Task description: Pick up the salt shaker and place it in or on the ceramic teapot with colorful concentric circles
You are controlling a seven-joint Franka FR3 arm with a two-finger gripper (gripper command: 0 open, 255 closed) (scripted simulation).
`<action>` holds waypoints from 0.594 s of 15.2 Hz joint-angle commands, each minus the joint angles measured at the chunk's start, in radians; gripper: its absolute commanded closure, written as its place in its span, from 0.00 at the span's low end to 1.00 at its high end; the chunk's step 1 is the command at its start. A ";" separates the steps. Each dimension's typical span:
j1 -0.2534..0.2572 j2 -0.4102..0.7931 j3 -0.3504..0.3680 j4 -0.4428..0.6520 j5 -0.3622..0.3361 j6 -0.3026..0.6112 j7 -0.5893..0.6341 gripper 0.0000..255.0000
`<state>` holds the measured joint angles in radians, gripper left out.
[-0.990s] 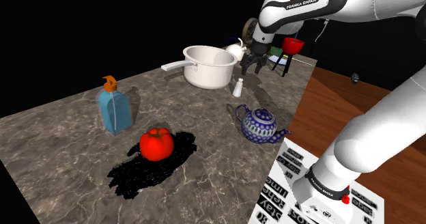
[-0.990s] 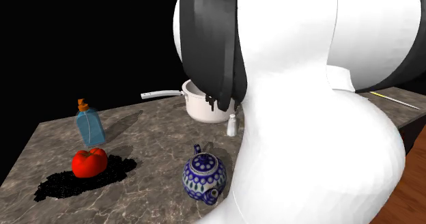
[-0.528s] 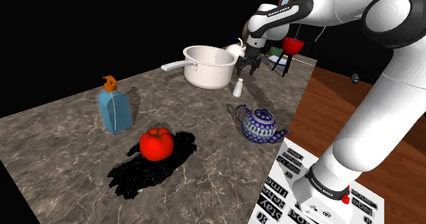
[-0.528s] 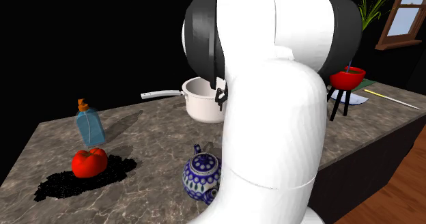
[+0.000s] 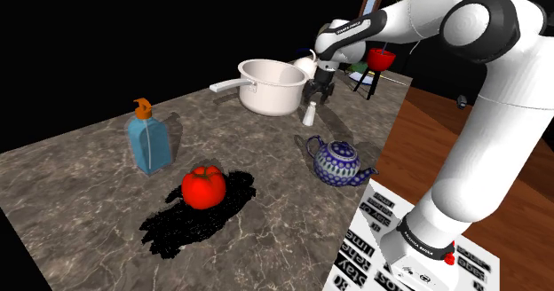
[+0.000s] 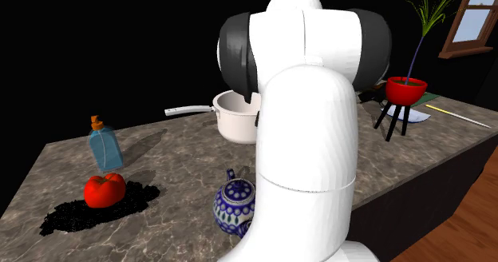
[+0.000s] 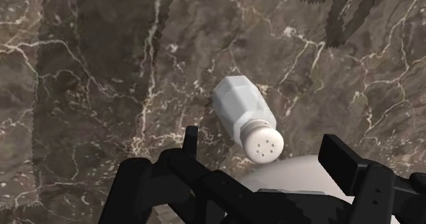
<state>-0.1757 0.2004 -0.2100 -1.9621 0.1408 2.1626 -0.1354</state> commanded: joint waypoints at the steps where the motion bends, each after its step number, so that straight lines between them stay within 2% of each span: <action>1: 0.000 0.012 0.002 -0.012 0.005 0.025 -0.004 0.00; 9: 0.000 0.016 0.002 -0.015 0.007 0.031 -0.005 0.00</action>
<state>-0.1758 0.2164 -0.2078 -1.9775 0.1474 2.1938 -0.1400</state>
